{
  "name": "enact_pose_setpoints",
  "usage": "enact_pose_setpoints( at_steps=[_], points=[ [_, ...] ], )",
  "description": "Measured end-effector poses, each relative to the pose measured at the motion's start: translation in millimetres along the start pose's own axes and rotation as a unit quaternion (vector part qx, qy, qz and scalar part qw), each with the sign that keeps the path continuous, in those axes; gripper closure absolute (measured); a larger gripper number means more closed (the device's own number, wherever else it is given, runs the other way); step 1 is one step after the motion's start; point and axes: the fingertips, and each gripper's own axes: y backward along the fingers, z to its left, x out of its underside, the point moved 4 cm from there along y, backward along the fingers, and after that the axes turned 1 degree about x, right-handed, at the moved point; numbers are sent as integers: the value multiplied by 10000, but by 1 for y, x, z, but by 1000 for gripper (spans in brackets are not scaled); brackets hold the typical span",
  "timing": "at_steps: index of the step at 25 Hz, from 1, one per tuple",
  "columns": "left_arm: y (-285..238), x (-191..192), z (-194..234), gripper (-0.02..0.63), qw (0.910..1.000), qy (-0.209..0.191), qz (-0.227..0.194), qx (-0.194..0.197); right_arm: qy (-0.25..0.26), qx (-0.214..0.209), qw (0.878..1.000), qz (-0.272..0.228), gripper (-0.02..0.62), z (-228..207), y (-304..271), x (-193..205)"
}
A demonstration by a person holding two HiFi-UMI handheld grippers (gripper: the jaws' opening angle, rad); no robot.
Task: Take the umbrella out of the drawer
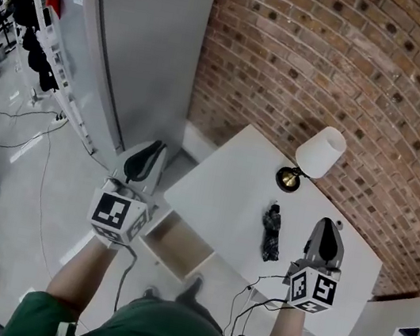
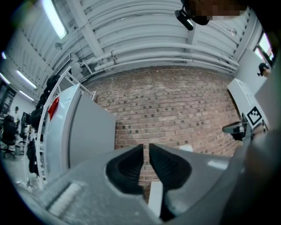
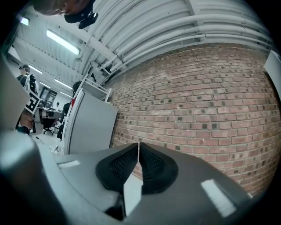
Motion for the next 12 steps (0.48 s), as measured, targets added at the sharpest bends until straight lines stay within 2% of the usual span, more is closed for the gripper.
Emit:
enact_pose_setpoints(
  at_steps=[12],
  points=[
    [-18, 14, -11, 571, 9999, 45, 116, 5, -66, -107, 9999, 75, 586, -15, -11, 8]
  ],
)
